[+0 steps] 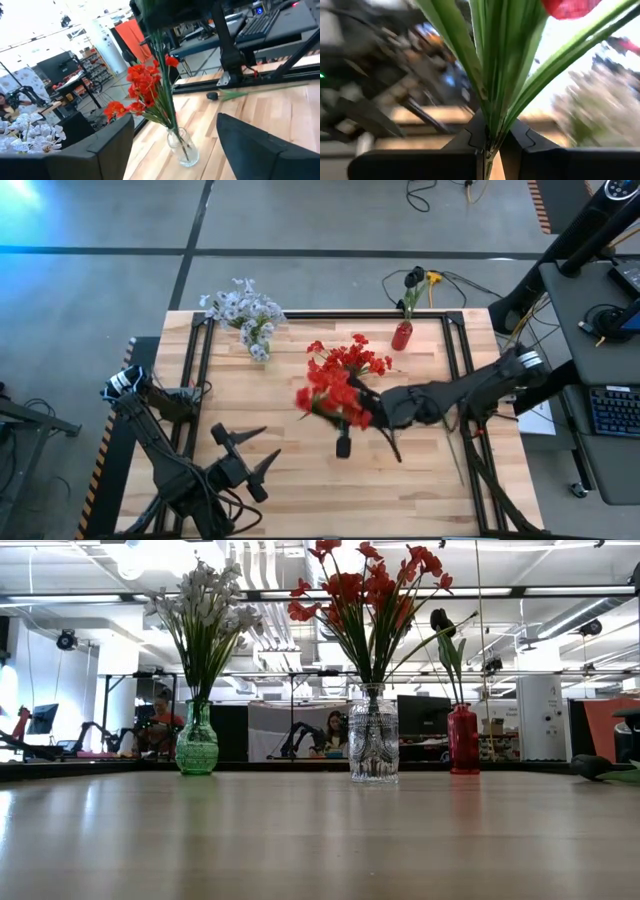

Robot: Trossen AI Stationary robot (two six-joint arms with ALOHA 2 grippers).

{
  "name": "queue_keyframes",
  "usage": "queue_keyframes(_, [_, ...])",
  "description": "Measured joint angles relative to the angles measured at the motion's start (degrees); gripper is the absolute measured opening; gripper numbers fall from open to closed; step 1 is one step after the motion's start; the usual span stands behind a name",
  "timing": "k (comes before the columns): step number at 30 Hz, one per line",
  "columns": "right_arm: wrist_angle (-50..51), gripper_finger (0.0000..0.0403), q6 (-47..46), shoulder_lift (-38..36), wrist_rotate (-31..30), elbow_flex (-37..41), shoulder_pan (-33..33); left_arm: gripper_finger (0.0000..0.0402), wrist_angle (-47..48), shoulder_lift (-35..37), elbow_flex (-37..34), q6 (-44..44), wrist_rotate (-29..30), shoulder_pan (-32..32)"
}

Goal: Sort flowers into vase by color
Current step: Put the red flower into the transparent vase

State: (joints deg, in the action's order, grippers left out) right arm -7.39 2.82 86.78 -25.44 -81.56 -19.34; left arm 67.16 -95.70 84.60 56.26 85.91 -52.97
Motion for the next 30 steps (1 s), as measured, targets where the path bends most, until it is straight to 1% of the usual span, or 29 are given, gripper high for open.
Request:
queue_keyframes(4, [16.85, 0.0022, -6.79, -3.36, -7.4, -1.88, 0.01, 0.0264, 1.62, -0.02, 0.0, 0.19, -0.11, 0.15])
queue_keyframes(7, [24.91, 0.0022, -10.25, -5.3, -12.94, -1.86, 0.01, 0.0259, 2.12, 0.04, 0.0, 0.38, -1.33, 0.76])
queue_keyframes(10, [30.85, 0.0022, -14.58, -6.29, -16.04, -1.51, 0.01, 0.0255, 2.7, 0.07, 0.0, 0.59, -1.43, 1.79])
queue_keyframes(16, [32.43, 0.0022, -17.5, -5.72, -22.77, 1.77, -0.99, 0.0253, 5.99, 0.13, -0.93, 1.26, -3.1, 4.0])
queue_keyframes(22, [32.44, 0.0022, -21.41, -5.81, -24.56, 6.43, -0.71, 0.0253, 9.05, 0.15, -3.06, 3.39, -7.94, 6.47])
queue_keyframes(27, [32.31, 0.0022, -21.19, -6.09, -26.7, 7.47, -0.38, 0.0253, 9.99, 0.31, -4.68, 3.25, -8.72, 8.44])
queue_keyframes(30, [31.33, 0.0022, -19.67, -6.2, -26.23, 7.49, -0.38, 0.0253, 10.16, 0.89, -6.15, 2.77, -9.13, 9.84])
